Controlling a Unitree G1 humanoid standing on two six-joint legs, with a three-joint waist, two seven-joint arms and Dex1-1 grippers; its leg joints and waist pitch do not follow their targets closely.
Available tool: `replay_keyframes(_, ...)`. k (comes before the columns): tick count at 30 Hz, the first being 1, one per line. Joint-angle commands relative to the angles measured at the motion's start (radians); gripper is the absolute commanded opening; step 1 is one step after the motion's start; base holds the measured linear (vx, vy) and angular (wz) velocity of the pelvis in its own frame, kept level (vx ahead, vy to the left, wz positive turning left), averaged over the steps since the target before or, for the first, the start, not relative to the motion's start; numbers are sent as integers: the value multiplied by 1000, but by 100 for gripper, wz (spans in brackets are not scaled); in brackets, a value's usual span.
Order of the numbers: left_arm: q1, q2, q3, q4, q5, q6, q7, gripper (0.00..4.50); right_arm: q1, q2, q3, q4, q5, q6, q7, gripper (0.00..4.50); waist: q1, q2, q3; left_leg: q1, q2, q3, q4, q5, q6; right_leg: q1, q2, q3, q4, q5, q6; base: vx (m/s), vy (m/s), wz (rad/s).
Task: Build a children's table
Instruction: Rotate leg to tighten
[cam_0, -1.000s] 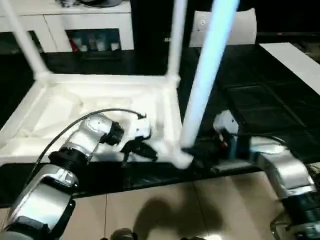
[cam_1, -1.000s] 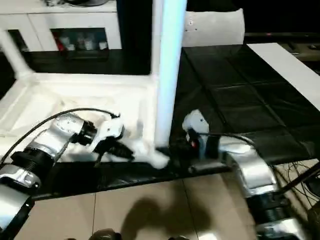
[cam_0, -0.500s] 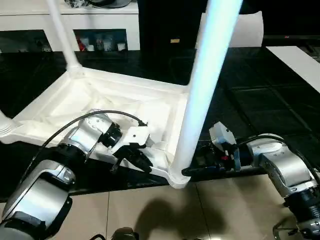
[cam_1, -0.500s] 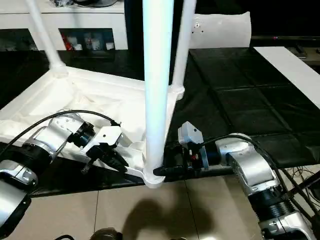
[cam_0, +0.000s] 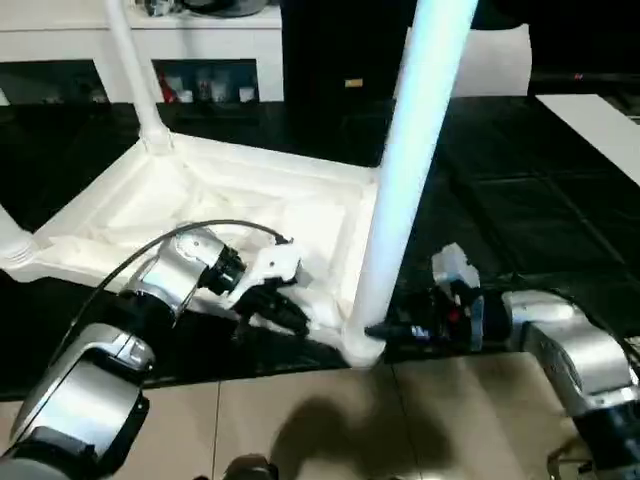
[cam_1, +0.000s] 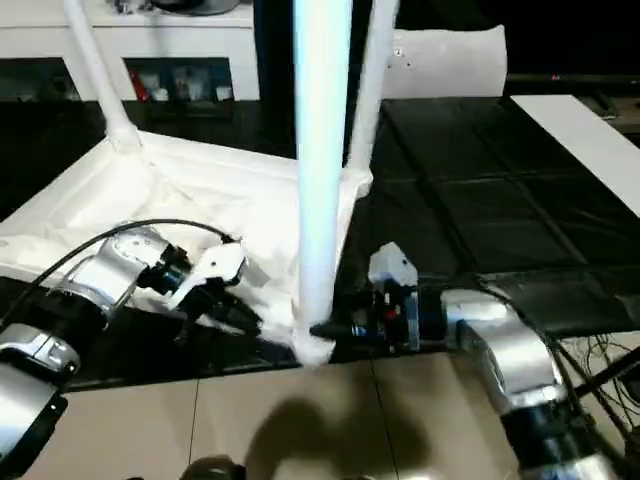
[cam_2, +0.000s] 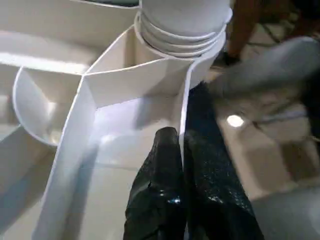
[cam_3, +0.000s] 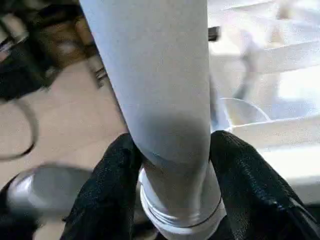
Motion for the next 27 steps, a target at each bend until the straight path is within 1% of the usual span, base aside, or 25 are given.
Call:
replay_keyframes(1, -13, -42, 57, -41, -24, 44, 141, 0, 9, 52, 37, -48, 17, 10, -43, 190, -15, 3, -68, 14, 56, -23, -75, -217, 12, 52, -103, 58, -108, -443, -94, 0, 0, 0)
replay_keyframes(2, -13, -42, 57, -41, -24, 44, 141, 0, 9, 52, 37, -48, 17, 10, -43, 190, -19, 0, -70, 15, 52, -23, -74, -220, 12, 56, -104, 57, -111, -457, -83, 0, 0, 0)
replay_keyframes(3, -8, -60, 70, -53, -16, 78, 203, 0, 20, 96, 19, -49, -7, 15, -136, 190, -22, -3, -69, 14, 52, -22, -74, -216, 15, 55, -103, 58, -112, -457, -80, 0, 0, 0)
replay_keyframes(4, -4, -71, 79, -63, -9, 99, 238, 0, 27, 124, 9, -51, -24, 21, -193, 189, -25, 0, -68, 13, 57, -24, -76, -216, 11, 52, -104, 59, -108, -449, -83, 0, 0, 0)
replay_keyframes(5, -3, -103, 98, -77, 0, 141, 319, 0, 24, 187, -4, -35, -51, 27, -302, 189, -37, -2, -70, 12, 52, -25, -77, -216, 1, 56, -104, 56, -109, -456, -79, 0, 0, 0)
replay_keyframes(6, -4, -136, 117, -86, 6, 183, 399, 0, 18, 244, -14, -17, -68, 34, -395, 189, -46, 3, -70, 11, 50, -27, -76, -211, -3, 55, -105, 55, -108, -450, -87, 0, 0, 0)
replay_keyframes(7, -7, -161, 129, -93, 9, 215, 453, 0, 7, 292, -21, 3, -84, 31, -470, 189, -54, 2, -69, 13, 50, -25, -75, -211, -3, 51, -102, 56, -110, -445, -92, 0, 0, 0)
replay_keyframes(8, -7, -161, 129, -93, 9, 215, 453, 0, 7, 292, -21, 3, -84, 31, -470, 189, -54, 2, -69, 13, 50, -25, -75, -211, -3, 51, -102, 56, -110, -445, -92, 0, 0, 0)
replay_keyframes(9, -18, -195, 146, -90, 11, 240, 534, 0, -21, 352, -38, 50, -106, 32, -578, 189, -60, 2, -71, 10, 46, -26, -75, -204, 4, 56, -103, 55, -110, -437, -95, 0, 0, 0)
replay_keyframes(10, -25, -214, 155, -88, 12, 254, 582, 0, -39, 387, -49, 78, -120, 33, -643, 189, -71, 2, -73, 8, 45, -25, -73, -193, 9, 57, -100, 56, -107, -409, -105, 0, 0, 0)
replay_keyframes(11, -25, -214, 155, -88, 12, 254, 582, 0, -39, 387, -49, 78, -120, 33, -643, 189, -73, 3, -73, 6, 45, -24, -73, -186, 12, 57, -99, 57, -106, -394, -108, 0, 0, 0)
replay_keyframes(13, -47, -257, 161, -71, 19, 258, 655, 0, -107, 461, -83, 169, -142, 16, -786, 189, -82, 5, -74, 5, 43, -23, -72, -172, 16, 56, -97, 59, -103, -357, -122, 0, 0, 0)
replay_keyframes(14, -48, -259, 159, -70, 22, 257, 658, 0, -113, 467, -87, 176, -142, 14, -795, 189, -82, 5, -74, 5, 43, -23, -72, -172, 16, 56, -97, 59, -103, -357, -122, 0, 0, 0)
replay_keyframes(15, -53, -266, 150, -65, 36, 253, 673, 0, -138, 492, -104, 206, -141, 4, -834, 189, -86, 8, -77, 4, 43, -23, -71, -155, 23, 59, -96, 63, -97, -302, -130, 0, 0, 0)
replay_keyframes(16, -60, -273, 142, -53, 49, 240, 689, 0, -167, 513, -121, 239, -145, -6, -877, 189, -86, 7, -79, 2, 45, -23, -72, -143, 26, 62, -95, 63, -95, -274, -135, 0, 0, 0)
replay_keyframes(17, -60, -273, 142, -53, 49, 240, 689, 0, -167, 513, -121, 239, -145, -6, -877, 189, -90, 10, -81, 4, 46, -23, -71, -128, 30, 61, -93, 65, -87, -221, -150, 0, 0, 0)
replay_keyframes(18, -61, -275, 136, -50, 66, 238, 697, 0, -182, 527, -134, 255, -153, -9, -901, 189, -92, 10, -82, 1, 47, -23, -70, -113, 37, 64, -95, 65, -83, -182, -162, 0, 0, 0)
replay_keyframes(19, -60, -271, 125, -47, 92, 224, 706, 0, -177, 524, -132, 242, -173, -22, -898, 189, -93, 7, -82, -1, 47, -21, -68, -102, 47, 63, -94, 65, -81, -156, -169, 0, 0, 0)
replay_keyframes(20, -59, -271, 123, -47, 95, 223, 707, 0, -174, 521, -130, 236, -175, -24, -893, 224, -93, 7, -82, -1, 47, -21, -68, -102, 47, 63, -94, 65, -81, -156, -169, 0, 0, 0)
replay_keyframes(21, -53, -263, 120, -53, 101, 223, 698, 0, -158, 513, -124, 214, -183, -30, -879, 224, -91, 8, -81, 1, 47, -20, -68, -101, 54, 64, -95, 66, -80, -145, -176, 0, 0, 0)
replay_keyframes(22, -39, -235, 111, -60, 103, 211, 656, 0, -115, 471, -127, 164, -188, -55, -841, 259, -88, 5, -81, 0, 49, -20, -68, -99, 64, 68, -97, 66, -79, -140, -173, 0, 0, 0)
replay_keyframes(24, -34, -226, 109, -62, 102, 207, 641, 0, -103, 458, -131, 152, -187, -62, -831, 268, -87, 6, -80, 1, 50, -19, -69, -109, 70, 66, -97, 66, -80, -146, -171, 0, 0, 0)
replay_keyframes(25, -24, -204, 102, -62, 103, 184, 612, 0, -81, 419, -141, 130, -173, -84, -785, 281, -86, 8, -80, 2, 51, -21, -70, -117, 70, 67, -98, 65, -82, -158, -170, 0, 0, 0)
replay_keyframes(26, -21, -196, 99, -61, 102, 177, 604, 0, -75, 404, -143, 125, -168, -93, -767, 294, -89, 4, -77, -1, 50, -20, -71, -124, 72, 68, -96, 65, -84, -167, -165, 0, 0, 0)
replay_keyframes(27, -15, -178, 92, -56, 103, 138, 577, 0, -63, 369, -145, 112, -155, -107, -718, 294, -89, 5, -78, -2, 49, -20, -69, -132, 72, 70, -99, 65, -84, -180, -164, 0, 0, 0)
